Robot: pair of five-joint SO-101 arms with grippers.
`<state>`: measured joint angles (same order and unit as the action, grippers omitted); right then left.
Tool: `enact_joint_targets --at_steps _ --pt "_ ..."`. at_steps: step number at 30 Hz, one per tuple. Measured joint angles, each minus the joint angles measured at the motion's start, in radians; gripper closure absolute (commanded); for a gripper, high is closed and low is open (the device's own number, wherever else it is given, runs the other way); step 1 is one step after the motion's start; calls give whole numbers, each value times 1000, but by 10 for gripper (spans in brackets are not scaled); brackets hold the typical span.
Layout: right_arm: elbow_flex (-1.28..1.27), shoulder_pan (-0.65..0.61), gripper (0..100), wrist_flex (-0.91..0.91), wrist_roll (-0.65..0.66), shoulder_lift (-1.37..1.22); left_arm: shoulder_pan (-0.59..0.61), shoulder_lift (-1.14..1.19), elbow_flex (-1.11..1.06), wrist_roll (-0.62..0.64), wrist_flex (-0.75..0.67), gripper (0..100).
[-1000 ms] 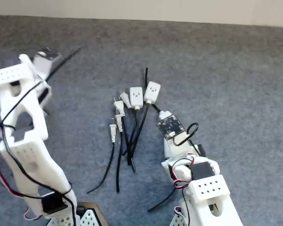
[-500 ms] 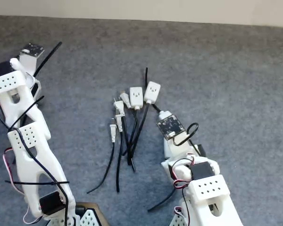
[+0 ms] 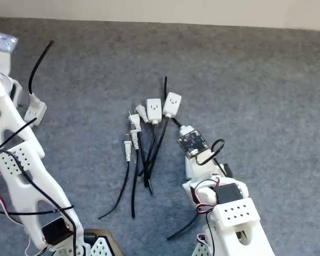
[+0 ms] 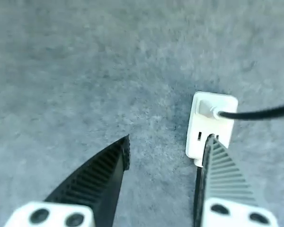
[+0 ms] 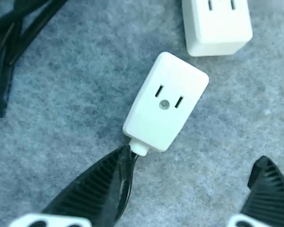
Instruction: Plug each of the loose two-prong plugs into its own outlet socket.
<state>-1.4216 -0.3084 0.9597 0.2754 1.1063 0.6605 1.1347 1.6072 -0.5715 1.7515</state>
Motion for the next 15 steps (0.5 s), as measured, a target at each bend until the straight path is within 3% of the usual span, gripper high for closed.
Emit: enact_joint_targets --at_steps 4,7,15 --pt "0 0 623 0 0 0 -3 -133 -41 94 11 748" --pt "0 52 623 0 -3 0 -28 -288 -196 144 15 748" --pt "101 227 623 0 -25 0 -315 -928 -990 180 14 748"
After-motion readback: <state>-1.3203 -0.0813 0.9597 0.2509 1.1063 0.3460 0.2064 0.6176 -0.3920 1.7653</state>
